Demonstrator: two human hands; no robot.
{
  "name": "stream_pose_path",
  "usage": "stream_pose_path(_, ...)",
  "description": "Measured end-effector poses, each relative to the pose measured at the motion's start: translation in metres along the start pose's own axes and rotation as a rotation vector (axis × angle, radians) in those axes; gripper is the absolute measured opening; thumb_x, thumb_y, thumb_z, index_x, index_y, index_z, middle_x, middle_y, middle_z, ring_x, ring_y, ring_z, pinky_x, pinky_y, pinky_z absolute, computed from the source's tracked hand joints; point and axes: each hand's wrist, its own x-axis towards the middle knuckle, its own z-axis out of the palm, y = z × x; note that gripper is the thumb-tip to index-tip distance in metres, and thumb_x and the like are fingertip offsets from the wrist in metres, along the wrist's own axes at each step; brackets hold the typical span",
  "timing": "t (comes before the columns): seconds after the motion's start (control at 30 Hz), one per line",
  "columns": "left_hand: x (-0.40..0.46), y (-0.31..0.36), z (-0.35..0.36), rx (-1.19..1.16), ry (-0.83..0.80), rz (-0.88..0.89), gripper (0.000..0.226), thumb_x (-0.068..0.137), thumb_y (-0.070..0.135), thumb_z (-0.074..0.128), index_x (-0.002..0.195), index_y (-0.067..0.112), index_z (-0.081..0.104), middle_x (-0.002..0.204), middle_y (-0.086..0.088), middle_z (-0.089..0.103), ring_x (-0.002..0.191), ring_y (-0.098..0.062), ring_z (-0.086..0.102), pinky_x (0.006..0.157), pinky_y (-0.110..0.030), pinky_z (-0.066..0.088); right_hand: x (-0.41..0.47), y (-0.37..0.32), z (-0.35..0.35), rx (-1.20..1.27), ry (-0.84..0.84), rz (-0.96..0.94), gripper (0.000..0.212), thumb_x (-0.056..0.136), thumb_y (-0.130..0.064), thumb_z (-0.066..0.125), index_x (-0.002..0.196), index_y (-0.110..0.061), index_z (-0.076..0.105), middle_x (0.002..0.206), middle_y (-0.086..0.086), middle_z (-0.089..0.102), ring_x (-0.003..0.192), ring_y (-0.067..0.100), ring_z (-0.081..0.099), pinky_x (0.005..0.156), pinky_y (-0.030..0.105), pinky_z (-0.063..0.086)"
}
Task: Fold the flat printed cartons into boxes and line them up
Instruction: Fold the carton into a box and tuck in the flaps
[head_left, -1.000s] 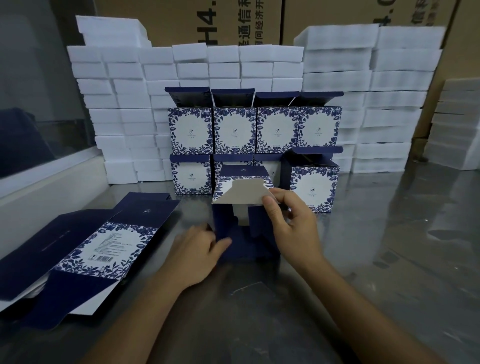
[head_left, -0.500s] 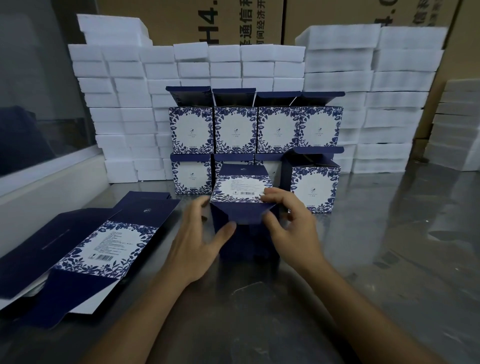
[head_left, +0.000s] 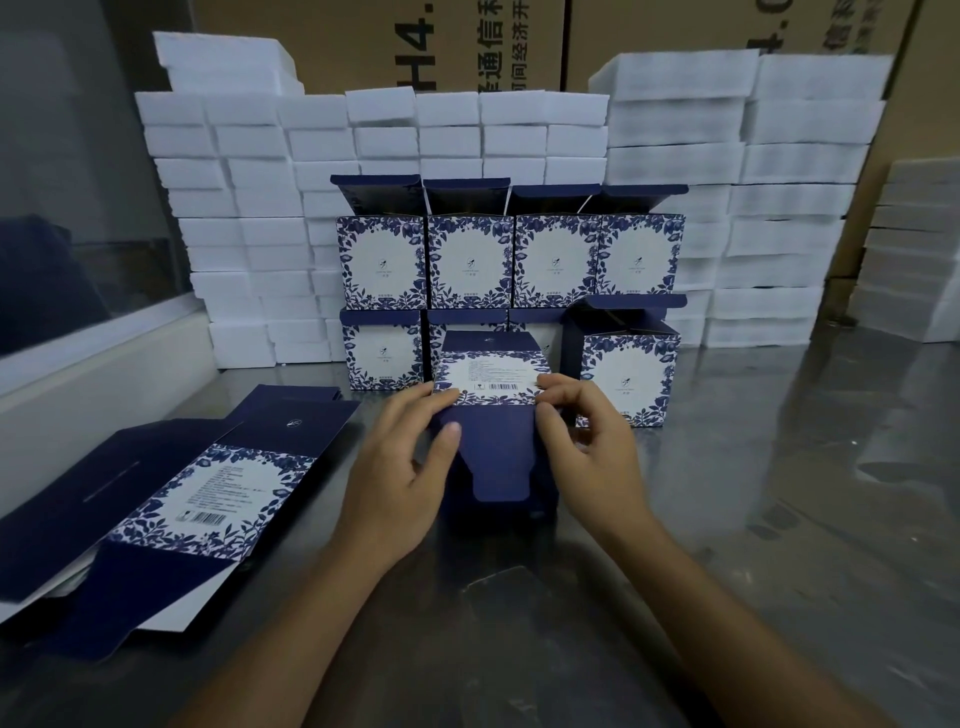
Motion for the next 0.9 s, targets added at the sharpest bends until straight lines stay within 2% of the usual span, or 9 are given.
stream_pose_path(0.1,0.0,0.0,0.0,0.026,0.089,0.043,0.031,0.096,0.026,0.058,0.124,0.017,0.065,0.128,0.005,0.062,0.121,-0.007,0.055,0.099,-0.013,0.039,0.0,0.003,-0.001,-0.14,0.005,-0.088,0.02,0.098,-0.008,0.058,0.095,-0.028,0.062,0.111,-0.017,0.063,0.108,0.002,0.06,0.088,0.019,0.045)
stream_pose_path(0.17,0.0,0.001,-0.001,0.044,0.183,0.047,0.025,0.094,0.019,0.064,0.118,0.016,0.069,0.117,0.005,0.07,0.094,-0.009,0.067,0.086,-0.024,0.051,-0.001,0.004,0.001,-0.237,0.008,-0.159,0.017,0.098,-0.012,0.054,0.102,-0.02,0.068,0.111,-0.01,0.064,0.109,0.014,0.06,0.094,0.027,0.045)
stream_pose_path(0.23,0.0,0.003,-0.002,0.071,0.243,0.052,0.022,0.092,0.018,0.067,0.114,0.015,0.072,0.106,0.005,0.074,0.065,-0.005,0.063,0.068,-0.031,0.055,-0.003,0.002,0.006,-0.35,0.031,-0.197,0.022,0.095,-0.016,0.053,0.105,-0.016,0.072,0.115,-0.002,0.065,0.111,0.023,0.057,0.098,0.024,0.039)
stream_pose_path(0.3,0.0,0.007,0.001,0.069,0.262,0.099,0.019,0.092,0.016,0.067,0.109,0.011,0.073,0.101,0.002,0.074,0.072,-0.011,0.066,0.067,-0.036,0.056,-0.005,-0.001,0.012,-0.423,0.066,-0.24,0.019,0.095,-0.016,0.059,0.106,-0.014,0.075,0.115,0.004,0.065,0.113,0.03,0.054,0.101,0.028,0.038)
stream_pose_path(0.37,0.0,0.013,0.005,0.064,0.264,0.145,0.018,0.09,0.016,0.065,0.104,0.009,0.074,0.094,-0.001,0.071,0.082,-0.017,0.067,0.069,-0.038,0.054,-0.006,-0.004,0.02,-0.485,0.052,-0.279,0.018,0.095,-0.018,0.064,0.107,-0.015,0.076,0.114,0.006,0.065,0.118,0.034,0.054,0.099,0.045,0.043)
stream_pose_path(0.43,0.0,0.017,0.008,0.061,0.267,0.161,0.014,0.089,0.013,0.066,0.1,0.009,0.074,0.09,-0.001,0.067,0.081,-0.017,0.065,0.069,-0.036,0.05,-0.008,-0.008,0.026,-0.545,0.023,-0.287,0.018,0.095,-0.023,0.065,0.109,-0.021,0.076,0.117,0.003,0.065,0.12,0.031,0.055,0.094,0.053,0.044)
stream_pose_path(0.57,0.001,0.019,0.009,0.069,0.273,0.16,0.013,0.09,0.013,0.064,0.096,0.008,0.074,0.088,-0.003,0.065,0.077,-0.02,0.064,0.063,-0.042,0.051,-0.009,-0.013,0.03,-0.604,0.02,-0.281,0.016,0.095,-0.03,0.061,0.104,-0.029,0.074,0.116,-0.007,0.065,0.113,0.023,0.057,0.091,0.053,0.041)
stream_pose_path(0.73,0.002,0.02,0.01,0.088,0.286,0.167,0.013,0.089,0.015,0.063,0.091,0.008,0.074,0.086,-0.002,0.065,0.075,-0.023,0.064,0.06,-0.045,0.052,-0.006,-0.014,0.029,-0.631,0.024,-0.297,0.011,0.094,-0.028,0.064,0.099,-0.032,0.073,0.11,-0.011,0.065,0.107,0.019,0.059,0.089,0.049,0.038)
stream_pose_path(0.9,0.004,0.012,0.007,0.073,0.318,0.147,0.011,0.089,0.014,0.062,0.089,0.008,0.072,0.086,0.0,0.066,0.076,-0.02,0.065,0.062,-0.043,0.053,-0.003,-0.005,0.019,-0.545,0.043,-0.352,0.011,0.094,-0.014,0.066,0.1,-0.013,0.075,0.105,0.003,0.068,0.098,0.027,0.064,0.082,0.052,0.048)
